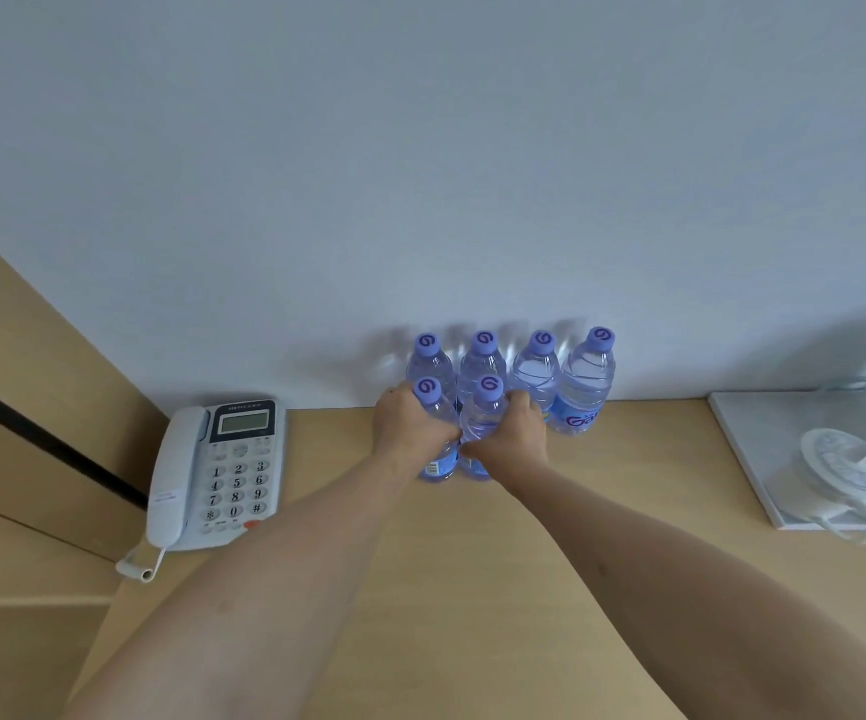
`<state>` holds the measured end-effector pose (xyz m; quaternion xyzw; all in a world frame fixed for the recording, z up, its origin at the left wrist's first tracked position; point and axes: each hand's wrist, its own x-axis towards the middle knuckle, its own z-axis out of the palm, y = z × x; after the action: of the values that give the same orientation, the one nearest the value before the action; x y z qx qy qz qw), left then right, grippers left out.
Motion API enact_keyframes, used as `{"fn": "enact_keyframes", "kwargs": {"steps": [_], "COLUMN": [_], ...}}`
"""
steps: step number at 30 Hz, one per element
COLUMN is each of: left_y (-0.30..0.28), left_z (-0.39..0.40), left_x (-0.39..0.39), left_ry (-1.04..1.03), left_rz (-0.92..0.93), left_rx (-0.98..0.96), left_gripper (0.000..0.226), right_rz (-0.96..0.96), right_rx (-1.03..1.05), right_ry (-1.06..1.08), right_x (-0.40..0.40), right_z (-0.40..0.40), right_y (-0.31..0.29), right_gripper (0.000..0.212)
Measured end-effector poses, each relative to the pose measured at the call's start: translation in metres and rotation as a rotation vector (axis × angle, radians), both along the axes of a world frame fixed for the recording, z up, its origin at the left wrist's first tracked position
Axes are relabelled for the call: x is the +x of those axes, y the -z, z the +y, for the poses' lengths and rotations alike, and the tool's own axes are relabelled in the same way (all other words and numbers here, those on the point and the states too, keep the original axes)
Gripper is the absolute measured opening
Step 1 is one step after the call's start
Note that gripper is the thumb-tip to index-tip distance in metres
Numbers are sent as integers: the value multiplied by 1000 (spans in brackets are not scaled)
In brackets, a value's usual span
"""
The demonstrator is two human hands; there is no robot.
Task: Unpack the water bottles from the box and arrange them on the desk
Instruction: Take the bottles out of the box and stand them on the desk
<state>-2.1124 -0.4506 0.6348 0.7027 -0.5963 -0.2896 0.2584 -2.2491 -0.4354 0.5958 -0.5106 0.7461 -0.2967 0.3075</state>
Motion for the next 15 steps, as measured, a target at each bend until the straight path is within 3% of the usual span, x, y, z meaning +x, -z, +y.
{"fn": "enact_keyframes", "kwargs": {"steps": [4, 8, 15], "left_y": [0, -5, -40], "left_z": [1, 5, 17], "left_x": [0, 3, 24], "left_ry": [14, 67, 95], "left_rz": [20, 34, 6], "left_rx": [15, 89, 54], "left_gripper": [37, 57, 74], "right_rz": [9, 54, 117], "right_rx": [4, 41, 41], "right_ry": [-21, -35, -8], "right_x": [-2, -3, -7], "right_z": [0, 7, 32], "right_y": [-1, -8, -44], "right_gripper": [85, 94, 80]}}
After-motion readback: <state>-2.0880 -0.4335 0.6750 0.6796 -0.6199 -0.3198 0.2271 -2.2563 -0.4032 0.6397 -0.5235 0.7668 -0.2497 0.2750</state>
